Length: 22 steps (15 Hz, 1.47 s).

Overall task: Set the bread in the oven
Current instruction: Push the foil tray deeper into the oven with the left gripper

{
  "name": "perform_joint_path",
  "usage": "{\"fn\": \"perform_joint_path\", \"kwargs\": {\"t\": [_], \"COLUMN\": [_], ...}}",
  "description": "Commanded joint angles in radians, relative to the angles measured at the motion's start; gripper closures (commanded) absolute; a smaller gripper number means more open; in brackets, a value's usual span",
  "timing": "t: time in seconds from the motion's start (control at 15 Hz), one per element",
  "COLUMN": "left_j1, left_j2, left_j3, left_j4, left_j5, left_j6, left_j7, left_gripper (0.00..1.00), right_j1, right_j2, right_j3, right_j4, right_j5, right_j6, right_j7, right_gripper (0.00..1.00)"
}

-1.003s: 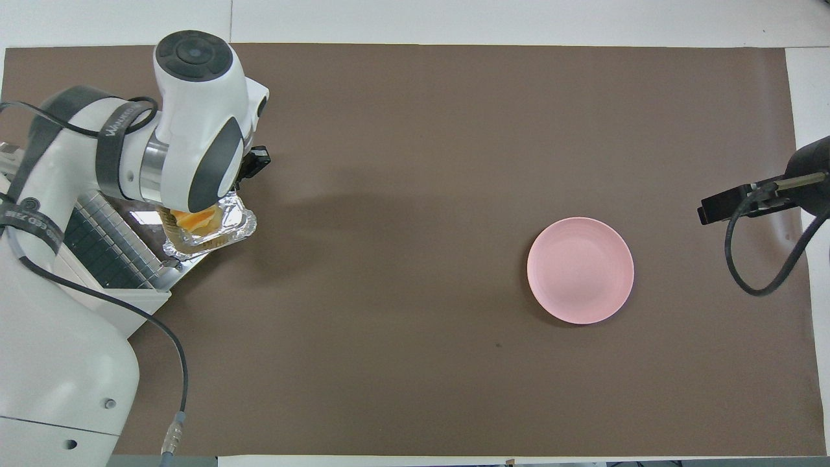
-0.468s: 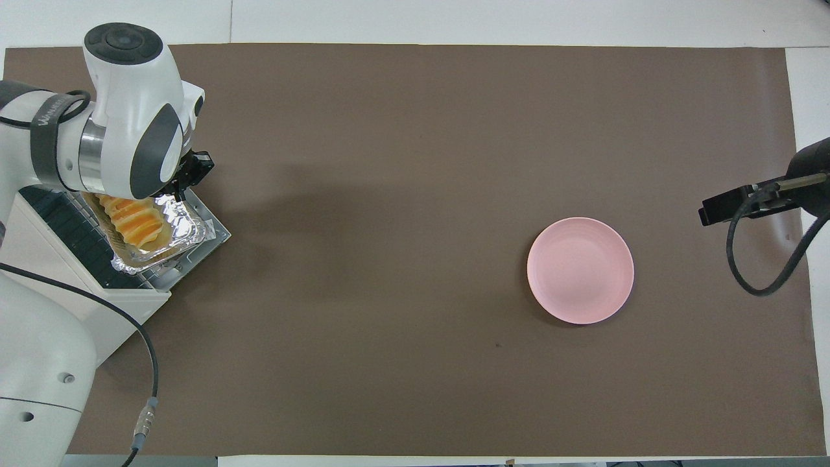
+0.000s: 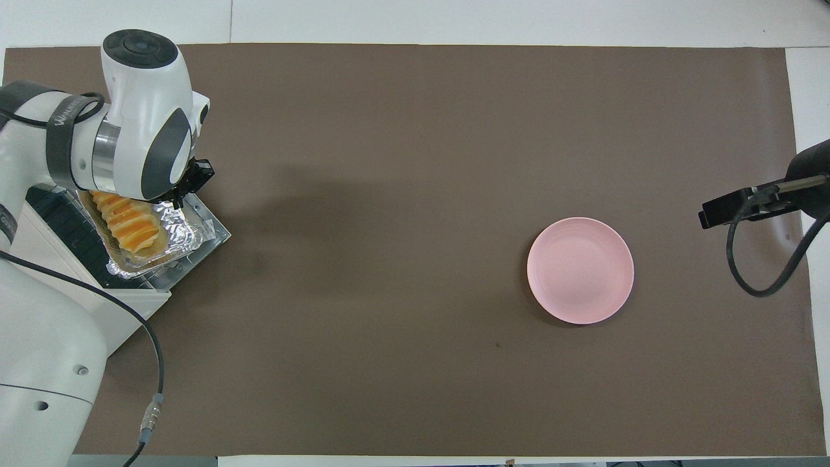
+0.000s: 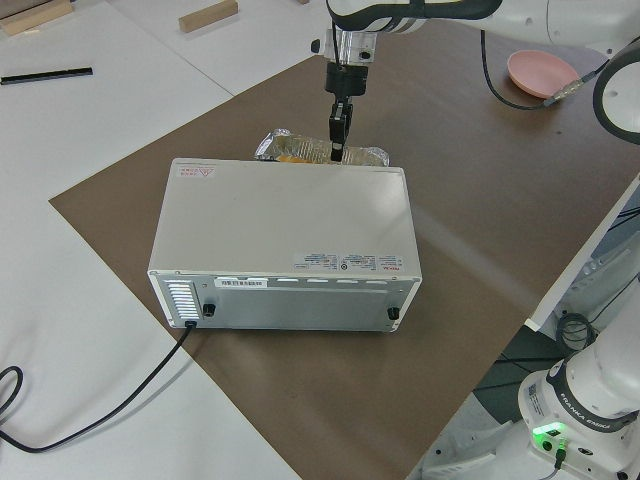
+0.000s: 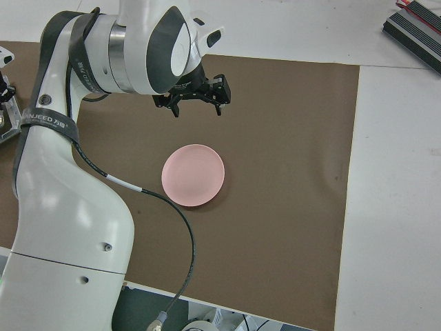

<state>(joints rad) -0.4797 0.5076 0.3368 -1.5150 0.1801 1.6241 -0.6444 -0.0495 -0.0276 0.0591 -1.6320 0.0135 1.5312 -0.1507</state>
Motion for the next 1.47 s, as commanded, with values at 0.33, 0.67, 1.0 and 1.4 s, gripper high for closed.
{"fn": "perform_joint_path", "kwargs": {"t": [0.33,0.67,1.0,1.4], "left_j1": [0.061,0.101,0.131,0.148], "left_j2": [0.014,0.014,0.012,-0.001], "left_j3": [-0.001,-0.001,0.001,0.001], "left_j4": [0.033,0.033,0.032,0.027], "left_j5": [0.039,0.036,0.035,0.035], "left_j6": [-0.027,-0.01,0.011,0.008], "left_j7": [0.06,0.062,0.097,0.1], "left_gripper": [1.0,1.0,1.0,1.0], "right_j1": [-0.016,-0.016,-0.016,-0.016], "right_j2": [-0.017,-0.015,-0.017,-0.015], "right_j3": [0.008,0.008,0.008,0.008], "right_j4": [-0.014,-0.014,-0.014,-0.014], "right_j5": [0.009,0.009,0.009,0.009], "right_j6": [-0.008,-0.008,-0.008,-0.008], "right_j7": [-0.013,-0.013,-0.013,-0.013], "right_gripper": [0.0,0.0,0.0,0.0]}}
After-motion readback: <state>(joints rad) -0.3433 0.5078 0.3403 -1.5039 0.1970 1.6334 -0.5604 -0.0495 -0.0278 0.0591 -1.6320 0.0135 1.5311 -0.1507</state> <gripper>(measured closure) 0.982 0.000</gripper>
